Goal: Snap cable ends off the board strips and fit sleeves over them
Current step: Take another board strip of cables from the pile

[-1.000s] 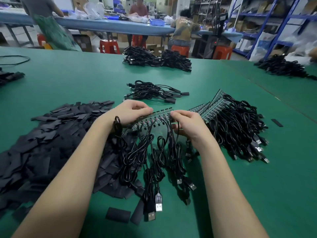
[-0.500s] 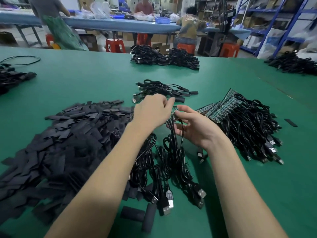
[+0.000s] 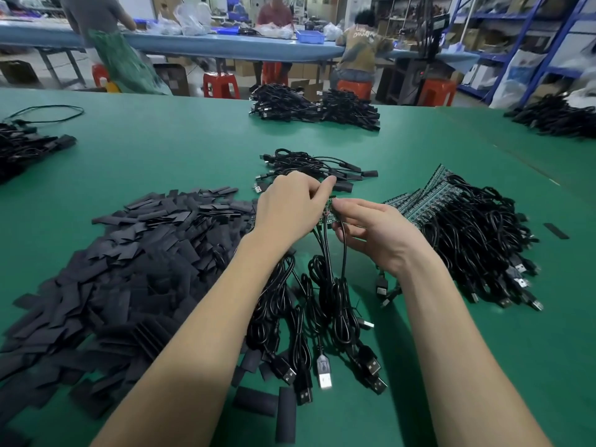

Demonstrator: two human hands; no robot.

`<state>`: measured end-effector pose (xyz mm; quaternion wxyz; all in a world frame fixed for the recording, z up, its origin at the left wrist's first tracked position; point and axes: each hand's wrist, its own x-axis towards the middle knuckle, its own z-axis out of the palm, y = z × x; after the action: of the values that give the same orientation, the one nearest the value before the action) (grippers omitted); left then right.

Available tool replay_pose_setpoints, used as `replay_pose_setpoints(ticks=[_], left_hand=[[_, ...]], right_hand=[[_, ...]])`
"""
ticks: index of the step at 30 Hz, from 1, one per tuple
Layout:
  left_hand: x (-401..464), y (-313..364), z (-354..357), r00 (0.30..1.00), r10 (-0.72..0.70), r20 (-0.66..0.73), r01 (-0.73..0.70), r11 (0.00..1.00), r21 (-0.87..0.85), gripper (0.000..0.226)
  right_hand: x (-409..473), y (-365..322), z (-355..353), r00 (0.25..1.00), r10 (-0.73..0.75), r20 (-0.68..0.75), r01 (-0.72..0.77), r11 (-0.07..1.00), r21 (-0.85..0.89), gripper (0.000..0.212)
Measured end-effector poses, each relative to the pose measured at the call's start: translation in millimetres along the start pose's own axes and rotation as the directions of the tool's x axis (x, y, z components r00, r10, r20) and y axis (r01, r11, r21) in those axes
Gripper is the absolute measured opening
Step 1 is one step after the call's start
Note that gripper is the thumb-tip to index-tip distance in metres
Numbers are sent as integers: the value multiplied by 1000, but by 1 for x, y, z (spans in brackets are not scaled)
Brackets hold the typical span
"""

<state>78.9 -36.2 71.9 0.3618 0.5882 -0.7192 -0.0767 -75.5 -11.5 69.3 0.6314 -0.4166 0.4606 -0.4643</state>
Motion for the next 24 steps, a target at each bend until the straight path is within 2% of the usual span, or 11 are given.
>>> replay_pose_setpoints(ticks=[4,6,14,24], left_hand=[[7,-6,-15,961,31,275,7,991,-135,59],[9,-10,-23,933,82,350,-26,987,-161,53],[10,-18,-24,895,138,423,-8,956,-294,27],[9,-18,-27,866,193,461,26,904,-427,21]], right_hand=[[0,1,-4,1000,1,16,-2,998,57,11],[0,1,-4,1000,-6,27,4,997,71,8],[2,2,-6,998,-25,59,17,992,122,16],[1,7,-5,992,77,96,-101,953,284,6]])
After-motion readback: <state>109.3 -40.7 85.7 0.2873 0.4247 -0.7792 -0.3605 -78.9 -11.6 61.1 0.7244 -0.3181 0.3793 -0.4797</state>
